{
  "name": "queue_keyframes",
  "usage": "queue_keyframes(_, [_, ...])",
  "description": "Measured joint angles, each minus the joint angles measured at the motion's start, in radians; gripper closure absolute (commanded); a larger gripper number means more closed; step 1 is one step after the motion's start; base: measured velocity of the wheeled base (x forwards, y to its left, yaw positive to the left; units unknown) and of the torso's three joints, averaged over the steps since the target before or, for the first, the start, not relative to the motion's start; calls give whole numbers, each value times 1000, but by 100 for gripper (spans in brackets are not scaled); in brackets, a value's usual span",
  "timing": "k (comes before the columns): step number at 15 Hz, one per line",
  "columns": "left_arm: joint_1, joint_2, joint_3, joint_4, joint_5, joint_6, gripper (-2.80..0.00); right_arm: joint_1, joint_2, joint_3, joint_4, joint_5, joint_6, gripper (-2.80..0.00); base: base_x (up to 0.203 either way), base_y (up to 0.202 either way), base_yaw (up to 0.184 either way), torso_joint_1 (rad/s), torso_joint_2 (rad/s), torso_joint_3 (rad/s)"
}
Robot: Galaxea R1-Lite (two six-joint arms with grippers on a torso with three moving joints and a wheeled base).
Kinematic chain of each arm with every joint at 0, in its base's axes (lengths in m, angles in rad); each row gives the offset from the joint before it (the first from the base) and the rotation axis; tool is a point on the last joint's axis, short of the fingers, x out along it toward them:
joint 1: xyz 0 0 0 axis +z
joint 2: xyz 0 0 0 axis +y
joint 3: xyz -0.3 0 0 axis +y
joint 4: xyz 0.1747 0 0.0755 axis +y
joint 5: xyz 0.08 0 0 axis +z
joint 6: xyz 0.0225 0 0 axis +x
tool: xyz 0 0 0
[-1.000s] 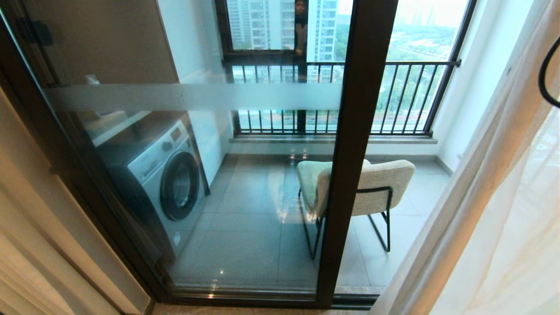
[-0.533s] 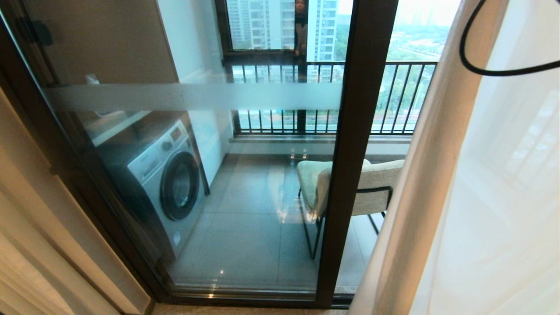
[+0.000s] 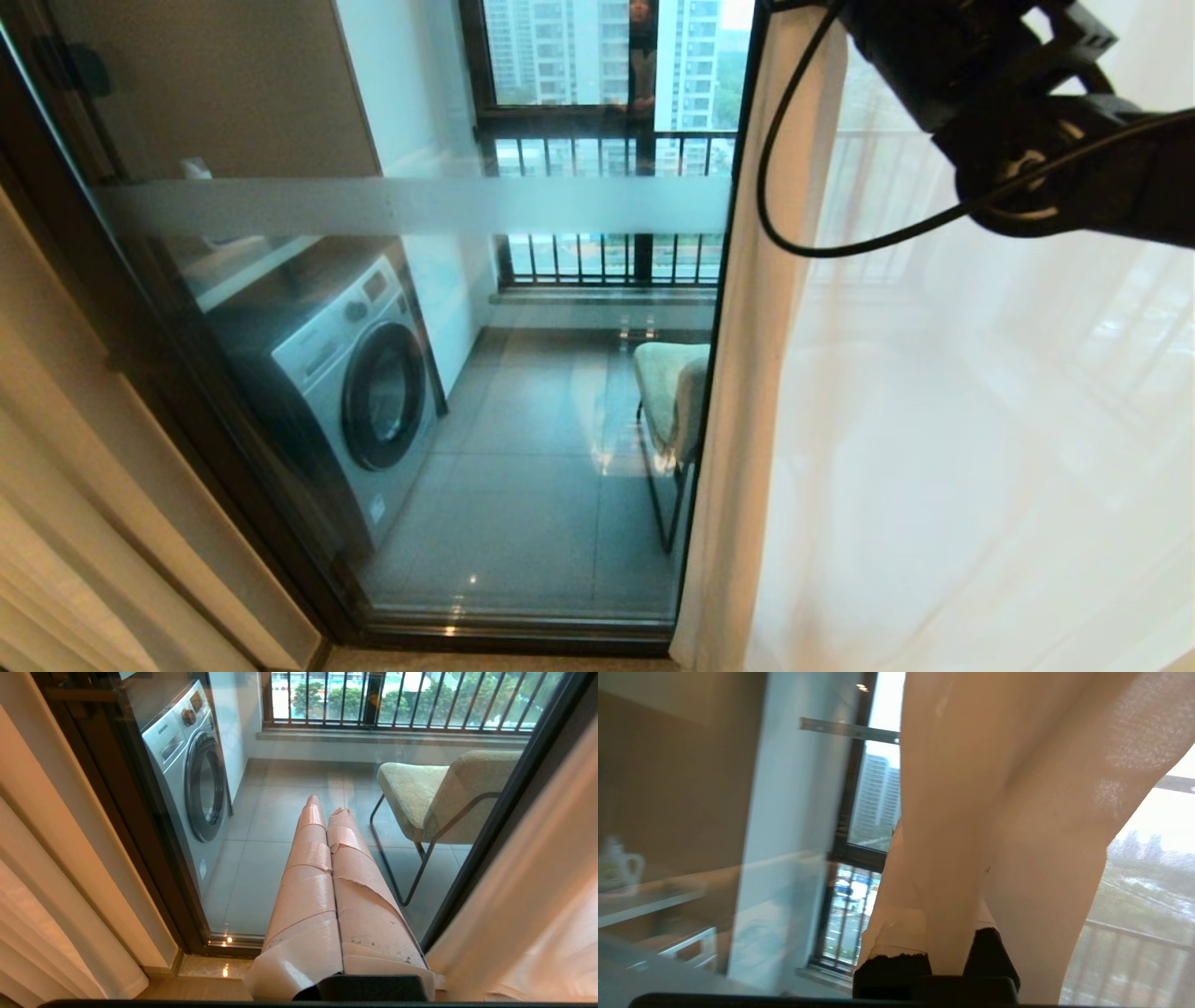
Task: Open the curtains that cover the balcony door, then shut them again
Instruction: Close the inner curtains on both sides
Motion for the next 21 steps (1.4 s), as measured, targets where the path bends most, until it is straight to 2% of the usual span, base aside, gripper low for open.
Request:
queue_keyframes(4, [0,0,0,0,0,0,0,64,64,-2,-41,0,-5,0,0,0,0,0,0,0])
queue_keyframes(12, [0,0,0,0,1,0,0,132,146,-3,-85,1,-19,0,0,0,0,0,0,0])
queue_keyframes(17, [0,0,0,0,0,0,0,139,169,-2,-91,2,-17,0,0,0,0,0,0,0])
queue_keyframes(21, [0,0,0,0,0,0,0,116,163,-5,-92,2,-12,0,0,0,0,0,0,0])
